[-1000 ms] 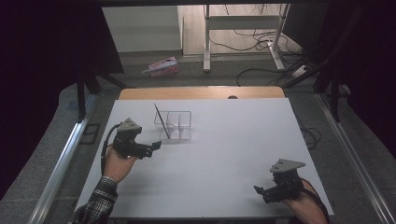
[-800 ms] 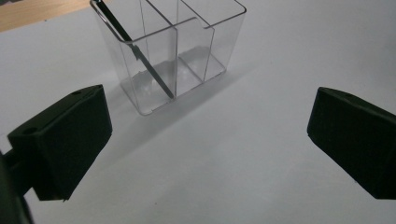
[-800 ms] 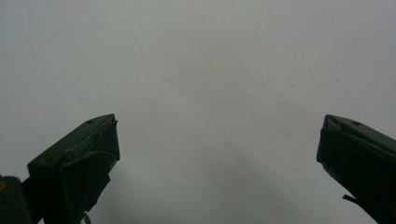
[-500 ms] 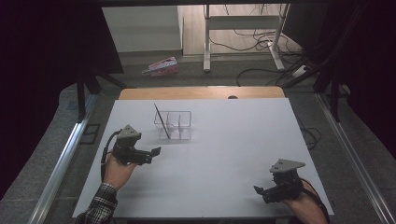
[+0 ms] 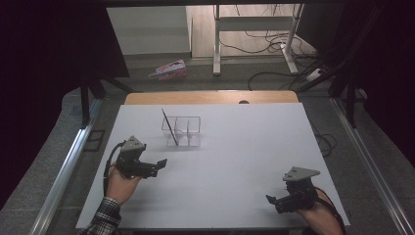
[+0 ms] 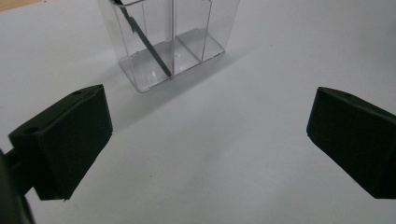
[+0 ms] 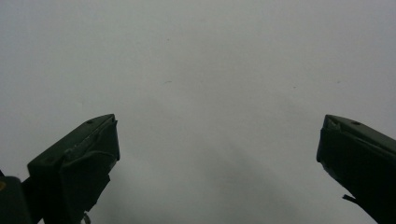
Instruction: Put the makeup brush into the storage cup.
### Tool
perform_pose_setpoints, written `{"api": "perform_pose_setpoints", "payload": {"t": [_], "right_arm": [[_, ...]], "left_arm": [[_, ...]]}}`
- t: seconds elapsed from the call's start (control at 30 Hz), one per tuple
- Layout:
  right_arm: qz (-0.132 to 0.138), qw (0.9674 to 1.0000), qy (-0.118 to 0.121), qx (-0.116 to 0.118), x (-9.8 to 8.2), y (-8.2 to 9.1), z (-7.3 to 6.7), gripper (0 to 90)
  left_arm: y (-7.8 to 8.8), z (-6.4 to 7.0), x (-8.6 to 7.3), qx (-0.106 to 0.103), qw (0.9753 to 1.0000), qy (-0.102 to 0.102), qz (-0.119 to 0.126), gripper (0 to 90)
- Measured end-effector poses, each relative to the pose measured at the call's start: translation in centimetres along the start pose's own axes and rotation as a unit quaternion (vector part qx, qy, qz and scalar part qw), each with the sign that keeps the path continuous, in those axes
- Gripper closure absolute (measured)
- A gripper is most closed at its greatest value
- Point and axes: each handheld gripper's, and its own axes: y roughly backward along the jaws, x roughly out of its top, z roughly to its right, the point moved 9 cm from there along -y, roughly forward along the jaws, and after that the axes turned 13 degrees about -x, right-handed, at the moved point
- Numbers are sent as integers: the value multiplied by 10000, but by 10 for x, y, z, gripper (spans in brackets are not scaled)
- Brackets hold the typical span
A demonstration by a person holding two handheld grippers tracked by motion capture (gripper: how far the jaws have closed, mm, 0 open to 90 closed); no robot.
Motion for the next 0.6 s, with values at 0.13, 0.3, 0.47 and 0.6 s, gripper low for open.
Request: {"api": "perform_pose_setpoints", "payload": {"t": [0.13,0.3,0.47,0.6], "right_arm": [[-1,10000,4,4,0,0,0,0],[-6,10000,19,4,0,0,0,0],[-2,10000,20,4,0,0,0,0],[-2,10000,22,-1,0,0,0,0]], "left_arm": [[2,3,-4,-2,10000,-23,-31,4],[5,6,-7,14,10000,-30,-27,5],[8,8,-10,41,10000,-29,-42,5],[10,10,-13,71,10000,-19,-52,6]]}}
